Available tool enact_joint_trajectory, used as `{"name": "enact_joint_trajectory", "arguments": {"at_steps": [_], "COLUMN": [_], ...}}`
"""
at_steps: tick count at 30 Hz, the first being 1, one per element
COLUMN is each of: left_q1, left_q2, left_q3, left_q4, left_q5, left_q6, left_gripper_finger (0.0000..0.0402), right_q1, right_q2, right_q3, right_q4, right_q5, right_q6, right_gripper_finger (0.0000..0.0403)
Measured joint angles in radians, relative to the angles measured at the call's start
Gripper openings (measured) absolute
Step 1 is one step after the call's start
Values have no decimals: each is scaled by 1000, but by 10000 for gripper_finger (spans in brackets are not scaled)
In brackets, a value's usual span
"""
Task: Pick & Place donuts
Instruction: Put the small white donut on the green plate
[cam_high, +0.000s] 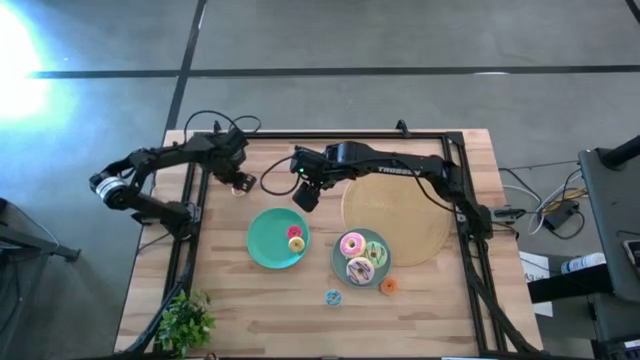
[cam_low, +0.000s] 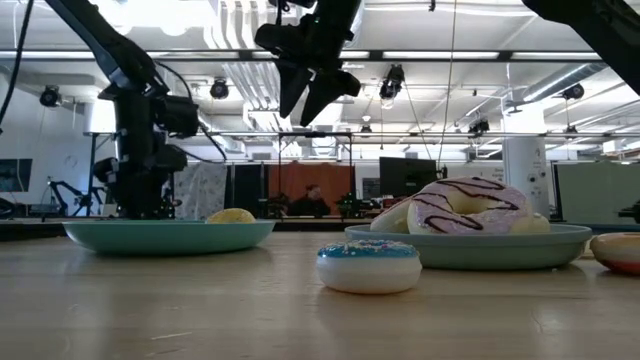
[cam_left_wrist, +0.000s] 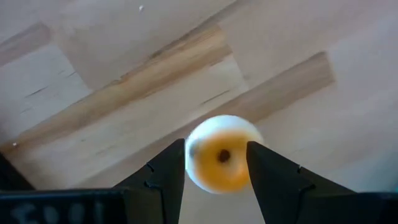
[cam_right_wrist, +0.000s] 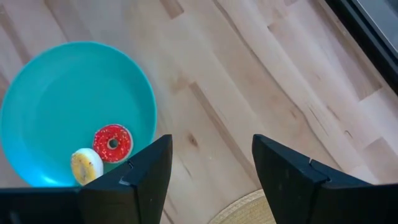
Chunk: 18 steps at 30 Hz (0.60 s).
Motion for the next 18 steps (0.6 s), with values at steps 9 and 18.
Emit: {"name": "enact_joint_trajectory", "arguments": {"at_steps": [9, 18], "left_q1": [4, 8], "left_q2": [-67, -19], "left_q3": [-1, -59], "left_q4": [-20, 47], "left_q5": [-24, -23], "left_q6": [2, 4], "left_gripper_finger": [145, 145], "right_q1": [-5, -10], "right_q2": [0, 0], "right_q3": [0, 0], "right_q4": [16, 23], "right_q5": [0, 0], "right_q6": [-4, -12], "right_gripper_finger": [214, 214]}}
